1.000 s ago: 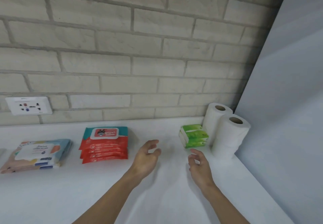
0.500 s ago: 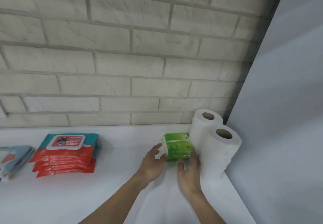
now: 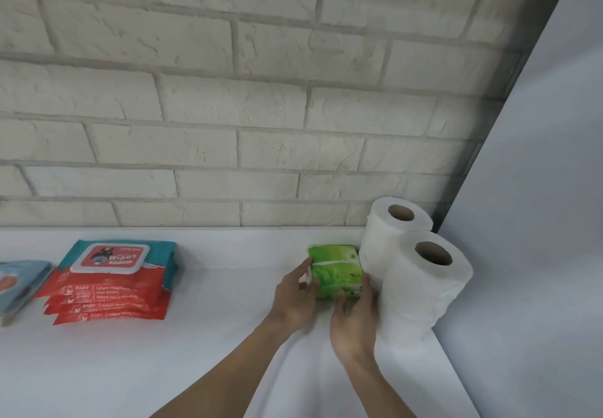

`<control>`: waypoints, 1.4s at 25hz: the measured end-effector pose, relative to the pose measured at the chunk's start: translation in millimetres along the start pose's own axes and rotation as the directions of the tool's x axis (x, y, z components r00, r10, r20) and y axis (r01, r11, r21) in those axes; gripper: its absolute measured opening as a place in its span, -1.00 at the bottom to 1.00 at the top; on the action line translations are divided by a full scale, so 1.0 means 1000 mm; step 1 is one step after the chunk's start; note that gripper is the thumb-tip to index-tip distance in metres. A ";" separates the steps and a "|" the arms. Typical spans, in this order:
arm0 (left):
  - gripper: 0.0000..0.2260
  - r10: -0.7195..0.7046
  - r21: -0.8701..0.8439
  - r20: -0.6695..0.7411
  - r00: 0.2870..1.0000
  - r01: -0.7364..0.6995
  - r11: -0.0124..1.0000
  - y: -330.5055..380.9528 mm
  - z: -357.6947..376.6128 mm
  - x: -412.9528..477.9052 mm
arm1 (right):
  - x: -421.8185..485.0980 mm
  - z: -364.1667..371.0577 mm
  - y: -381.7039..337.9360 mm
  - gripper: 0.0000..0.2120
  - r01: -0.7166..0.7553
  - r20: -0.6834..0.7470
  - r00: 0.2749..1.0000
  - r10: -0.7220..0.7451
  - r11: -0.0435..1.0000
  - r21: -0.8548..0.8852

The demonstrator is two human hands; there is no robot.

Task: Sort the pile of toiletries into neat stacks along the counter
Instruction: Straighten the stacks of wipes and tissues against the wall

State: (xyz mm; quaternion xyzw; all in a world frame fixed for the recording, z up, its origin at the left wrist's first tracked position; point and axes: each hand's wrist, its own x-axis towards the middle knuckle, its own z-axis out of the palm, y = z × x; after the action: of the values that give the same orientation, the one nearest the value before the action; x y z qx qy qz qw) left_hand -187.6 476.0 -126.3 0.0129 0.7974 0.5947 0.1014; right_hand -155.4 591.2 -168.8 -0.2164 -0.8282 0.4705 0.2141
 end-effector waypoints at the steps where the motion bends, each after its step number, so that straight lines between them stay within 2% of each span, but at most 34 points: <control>1: -0.55 0.004 0.015 -0.009 1.000 -0.004 1.000 0.000 0.000 -0.001 | 0.000 -0.001 -0.001 -0.43 -0.001 -0.008 1.000 0.001 1.000 -0.010; 5: -0.55 -0.013 0.020 -0.033 0.999 0.013 1.000 -0.004 -0.004 -0.003 | -0.001 0.000 -0.003 -0.50 0.059 -0.026 0.998 -0.059 0.998 -0.006; 8: -0.57 -0.002 0.022 -0.061 0.998 0.004 1.000 -0.010 -0.017 -0.005 | -0.006 0.000 -0.012 -0.56 0.051 0.059 0.997 -0.055 0.996 0.068; 17: -0.59 -0.013 0.012 -0.146 0.989 0.015 1.000 -0.036 -0.079 -0.015 | -0.033 0.025 -0.047 -0.69 0.047 0.250 0.967 -0.054 0.998 0.035; 23: -0.58 -0.043 -0.055 -0.170 0.985 0.034 0.998 -0.048 -0.117 -0.021 | -0.046 0.048 -0.068 -0.78 0.038 0.292 0.955 -0.049 0.998 0.044; 35: -0.56 -0.059 -0.131 -0.147 0.987 0.039 0.991 -0.052 -0.150 -0.033 | -0.065 0.072 -0.086 -0.79 0.042 0.306 0.950 -0.058 0.997 0.060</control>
State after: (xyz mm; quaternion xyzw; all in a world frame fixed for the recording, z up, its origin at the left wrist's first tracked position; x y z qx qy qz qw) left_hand -176.5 314.4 -129.6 -0.0583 0.7630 0.6413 0.0560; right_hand -156.2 465.5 -136.9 -0.1137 -0.8439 0.5146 0.1003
